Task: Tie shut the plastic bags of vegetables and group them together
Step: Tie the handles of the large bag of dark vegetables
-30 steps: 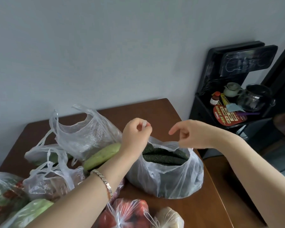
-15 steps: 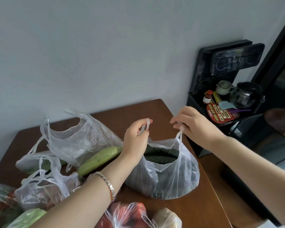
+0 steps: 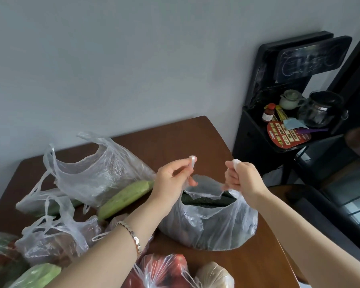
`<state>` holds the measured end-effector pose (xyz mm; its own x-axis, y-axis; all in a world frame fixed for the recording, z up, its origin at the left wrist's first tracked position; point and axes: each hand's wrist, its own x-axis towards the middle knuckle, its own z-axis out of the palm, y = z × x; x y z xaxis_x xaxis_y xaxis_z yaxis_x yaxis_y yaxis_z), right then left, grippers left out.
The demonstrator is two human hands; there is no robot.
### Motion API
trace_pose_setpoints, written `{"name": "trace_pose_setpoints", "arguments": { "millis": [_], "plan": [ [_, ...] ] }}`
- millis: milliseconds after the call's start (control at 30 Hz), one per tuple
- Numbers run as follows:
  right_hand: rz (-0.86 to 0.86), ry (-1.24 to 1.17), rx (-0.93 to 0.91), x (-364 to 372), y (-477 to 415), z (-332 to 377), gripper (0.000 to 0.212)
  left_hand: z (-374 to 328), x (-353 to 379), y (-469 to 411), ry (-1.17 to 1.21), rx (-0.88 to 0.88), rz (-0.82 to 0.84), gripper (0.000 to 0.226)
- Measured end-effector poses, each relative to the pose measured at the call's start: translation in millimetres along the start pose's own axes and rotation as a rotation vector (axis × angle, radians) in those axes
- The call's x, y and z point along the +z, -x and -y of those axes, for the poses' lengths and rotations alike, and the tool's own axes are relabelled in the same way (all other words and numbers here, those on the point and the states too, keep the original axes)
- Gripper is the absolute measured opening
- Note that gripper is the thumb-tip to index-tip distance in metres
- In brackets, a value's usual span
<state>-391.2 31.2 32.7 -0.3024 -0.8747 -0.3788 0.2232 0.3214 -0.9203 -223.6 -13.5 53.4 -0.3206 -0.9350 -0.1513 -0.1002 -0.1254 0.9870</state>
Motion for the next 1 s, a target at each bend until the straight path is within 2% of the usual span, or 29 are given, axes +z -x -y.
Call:
{"name": "trace_pose_setpoints", "arguments": {
  "millis": [167,233,367,467,600,667,767,867,1000],
  "plan": [
    [0.062,-0.066,0.172,4.5,-16.7,2.1,0.029,3.2,2.1,-14.8,0.259,-0.312,0.064,0.025],
    [0.060,-0.091,0.189,10.8,-27.4,3.7,0.026,4.2,4.3,-24.0,0.378,-0.408,0.075,0.028],
    [0.115,0.133,0.043,30.6,-32.0,-3.0,0.024,5.1,13.0,-37.2,0.391,-0.504,0.122,0.036],
    [0.175,0.226,-0.046,35.6,-33.0,-7.4,0.028,6.0,14.1,-46.3,0.360,-0.541,0.175,0.027],
    [0.197,0.502,-0.183,27.7,-36.0,-10.5,0.032,8.3,10.6,-53.4,0.300,-0.510,0.197,0.011],
    [0.158,0.527,-0.210,25.1,-35.4,-12.2,0.039,9.8,14.0,-52.6,0.099,-0.424,0.196,0.009],
    [0.037,0.386,-0.153,22.7,-37.4,-14.1,0.039,13.5,21.2,-50.8,-0.080,-0.277,0.218,0.015],
    [-0.004,0.265,-0.132,25.4,-33.8,-16.6,0.039,18.2,23.6,-48.6,-0.082,-0.218,0.212,0.022],
    [-0.202,0.198,-0.142,28.8,-29.1,-24.6,0.036,27.4,20.3,-42.3,-0.035,-0.152,0.123,0.009]
  ]
}}
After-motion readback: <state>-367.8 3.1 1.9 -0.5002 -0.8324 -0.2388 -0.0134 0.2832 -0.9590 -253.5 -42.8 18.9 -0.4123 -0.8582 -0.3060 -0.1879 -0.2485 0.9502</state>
